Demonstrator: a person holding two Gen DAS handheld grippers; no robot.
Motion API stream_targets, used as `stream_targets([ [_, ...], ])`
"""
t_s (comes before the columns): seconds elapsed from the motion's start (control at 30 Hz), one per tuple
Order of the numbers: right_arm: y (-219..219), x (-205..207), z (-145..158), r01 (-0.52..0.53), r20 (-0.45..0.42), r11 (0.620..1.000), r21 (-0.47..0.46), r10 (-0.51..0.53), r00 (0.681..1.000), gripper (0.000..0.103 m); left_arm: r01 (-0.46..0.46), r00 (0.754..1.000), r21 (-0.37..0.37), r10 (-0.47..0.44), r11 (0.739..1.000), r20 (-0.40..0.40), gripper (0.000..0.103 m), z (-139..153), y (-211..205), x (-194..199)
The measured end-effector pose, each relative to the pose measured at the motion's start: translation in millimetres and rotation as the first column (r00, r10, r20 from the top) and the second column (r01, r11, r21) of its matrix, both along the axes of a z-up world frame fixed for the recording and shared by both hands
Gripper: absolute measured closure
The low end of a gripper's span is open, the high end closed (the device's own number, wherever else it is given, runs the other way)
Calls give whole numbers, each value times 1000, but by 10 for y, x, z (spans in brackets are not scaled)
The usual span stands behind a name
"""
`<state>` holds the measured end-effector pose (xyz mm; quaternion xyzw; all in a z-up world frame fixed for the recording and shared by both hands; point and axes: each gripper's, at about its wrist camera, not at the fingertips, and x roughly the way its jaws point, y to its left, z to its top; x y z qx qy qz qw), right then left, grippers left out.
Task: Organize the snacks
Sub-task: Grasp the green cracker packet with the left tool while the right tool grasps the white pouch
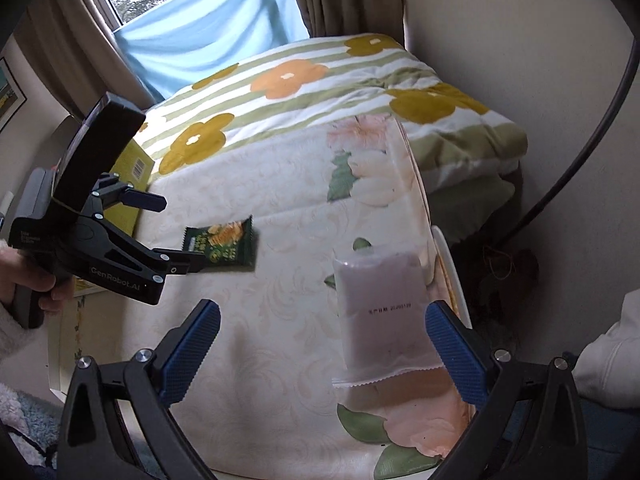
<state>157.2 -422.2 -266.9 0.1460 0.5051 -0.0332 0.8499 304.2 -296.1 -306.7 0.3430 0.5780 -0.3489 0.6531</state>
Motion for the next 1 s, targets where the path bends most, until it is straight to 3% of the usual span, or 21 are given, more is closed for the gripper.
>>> stream_targets([
  [0.07, -15, 8, -53, 18, -15, 1000, 5, -17, 1000, 1, 54, 998, 38, -53, 998, -22, 16, -111, -74, 16],
  [0.17, -28, 22, -110, 37, -36, 999, -10, -37, 999, 1, 136, 990, 93, -133, 986, -40, 17, -237, -163, 19],
  [0.4, -19, 58, -205, 51, -68, 998, -25, -52, 996, 1, 245, 968, 94, -238, 965, -74, 27, -290, -282, 12],
  [0.73, -104, 143, -333, 9, -105, 998, -59, -15, 994, 1, 284, 956, 65, -277, 957, -93, 53, -215, -270, -72],
  [1.0, -141, 219, -418, -33, -117, 997, -72, 25, 993, 3, 249, 966, 52, -244, 967, -91, 56, -197, -250, -50],
])
